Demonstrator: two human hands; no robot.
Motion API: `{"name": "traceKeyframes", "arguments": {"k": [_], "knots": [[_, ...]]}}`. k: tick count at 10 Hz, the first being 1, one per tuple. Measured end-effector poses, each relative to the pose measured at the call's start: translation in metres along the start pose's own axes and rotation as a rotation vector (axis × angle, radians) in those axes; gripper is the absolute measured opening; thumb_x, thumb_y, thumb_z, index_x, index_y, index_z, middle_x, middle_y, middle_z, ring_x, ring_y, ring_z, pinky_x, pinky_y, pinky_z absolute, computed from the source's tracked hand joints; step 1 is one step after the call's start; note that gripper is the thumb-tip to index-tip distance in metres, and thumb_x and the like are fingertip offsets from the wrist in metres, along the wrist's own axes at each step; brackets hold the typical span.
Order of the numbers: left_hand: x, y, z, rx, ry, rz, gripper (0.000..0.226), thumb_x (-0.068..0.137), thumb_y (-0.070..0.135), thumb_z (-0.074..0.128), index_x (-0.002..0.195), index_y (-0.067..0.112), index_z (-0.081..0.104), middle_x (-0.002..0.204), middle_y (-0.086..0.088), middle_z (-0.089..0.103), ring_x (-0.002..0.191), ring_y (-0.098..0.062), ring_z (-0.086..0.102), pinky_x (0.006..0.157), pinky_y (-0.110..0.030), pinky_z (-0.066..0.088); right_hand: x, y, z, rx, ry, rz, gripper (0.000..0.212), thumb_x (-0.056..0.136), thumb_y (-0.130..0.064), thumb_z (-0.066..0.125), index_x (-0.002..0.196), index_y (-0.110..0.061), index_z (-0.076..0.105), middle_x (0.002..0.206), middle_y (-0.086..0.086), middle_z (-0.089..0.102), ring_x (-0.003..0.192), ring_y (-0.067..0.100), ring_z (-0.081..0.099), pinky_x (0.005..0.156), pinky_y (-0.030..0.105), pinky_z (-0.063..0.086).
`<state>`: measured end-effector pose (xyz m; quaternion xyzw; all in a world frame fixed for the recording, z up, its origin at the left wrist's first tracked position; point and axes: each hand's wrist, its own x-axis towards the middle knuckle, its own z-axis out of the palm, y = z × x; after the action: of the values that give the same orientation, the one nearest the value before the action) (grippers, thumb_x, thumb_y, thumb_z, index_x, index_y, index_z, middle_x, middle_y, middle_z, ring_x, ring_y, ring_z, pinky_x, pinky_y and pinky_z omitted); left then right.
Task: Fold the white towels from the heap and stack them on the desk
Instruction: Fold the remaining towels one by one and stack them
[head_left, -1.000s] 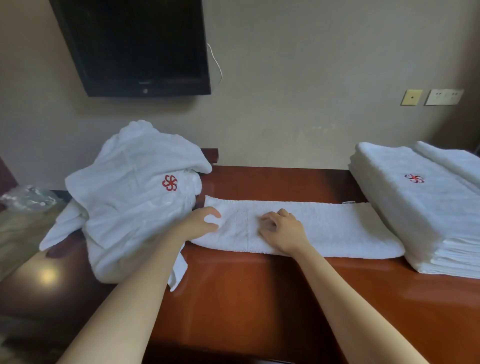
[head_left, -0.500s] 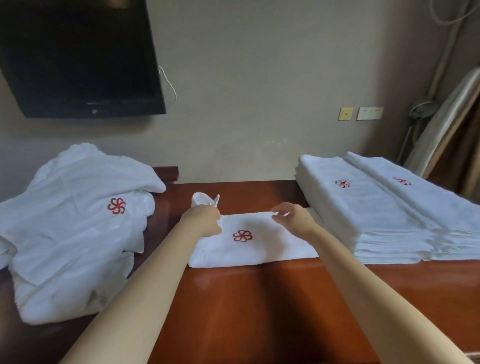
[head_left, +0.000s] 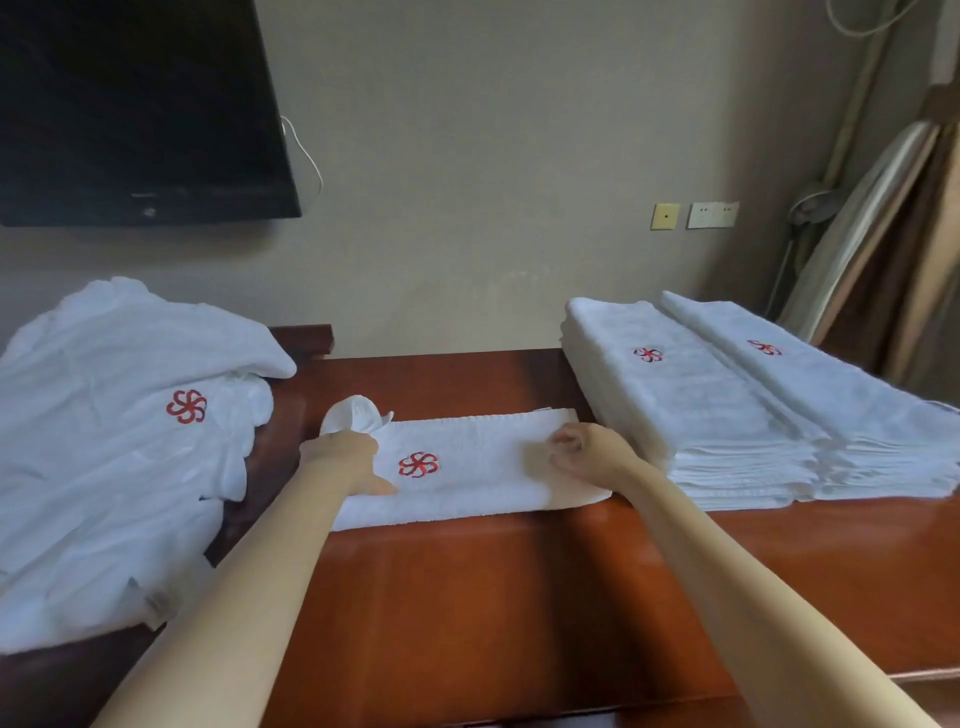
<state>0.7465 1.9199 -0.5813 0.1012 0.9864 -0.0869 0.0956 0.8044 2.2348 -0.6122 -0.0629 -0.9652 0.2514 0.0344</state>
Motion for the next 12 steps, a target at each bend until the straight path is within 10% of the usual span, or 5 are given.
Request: {"name": "traceKeyframes", "arguments": {"k": [3,5,10,12], "knots": [[0.001,-0.028,0.022,-0.239,0.094,-0.008,0.078,0.071,0.073,0.061,0.138,0.038,0.043,0.131,0.008,0.054,0.111,-0.016,0.055,0.092,-0.032,0.049,0.012,-0.002,-0.008,0.082,-0.242,0.065,0.072,0.080,-0.038,0.073,0.144,-0.037,0.039,0.142,-0.004,0.042,0.130,0.018,0.043,0.098,0.026,0.036],[0.002,-0.028,0.026,-0.277,0.108,-0.028,0.077,0.071,0.074,0.061,0.138,0.041,0.042,0.135,0.006,0.052,0.115,-0.019,0.053,0.096,-0.037,0.048,0.025,-0.014,-0.007,-0.058,-0.288,0.107,0.069,0.071,-0.036,0.077,0.133,-0.046,0.047,0.128,-0.003,0.044,0.100,0.017,0.052,0.081,0.027,0.044],[-0.031,-0.051,-0.027,-0.331,0.250,-0.085,0.046,0.093,0.019,0.054,0.138,0.026,0.049,0.134,-0.008,0.054,0.115,-0.025,0.055,0.092,-0.031,0.047,-0.008,-0.066,-0.026,-0.343,-0.005,-0.160,0.037,0.092,-0.023,0.054,0.128,-0.022,0.056,0.077,-0.011,0.041,0.086,0.014,0.041,0.053,0.014,0.026],[-0.060,-0.034,-0.053,-0.453,0.407,-0.080,0.048,0.094,0.012,0.046,0.138,0.030,0.048,0.139,-0.009,0.049,0.119,-0.030,0.051,0.089,-0.034,0.045,-0.051,-0.102,-0.060,-0.461,0.103,-0.307,0.043,0.089,-0.018,0.055,0.132,-0.025,0.050,0.092,0.003,0.055,0.087,0.027,0.055,0.061,0.026,0.032]]}}
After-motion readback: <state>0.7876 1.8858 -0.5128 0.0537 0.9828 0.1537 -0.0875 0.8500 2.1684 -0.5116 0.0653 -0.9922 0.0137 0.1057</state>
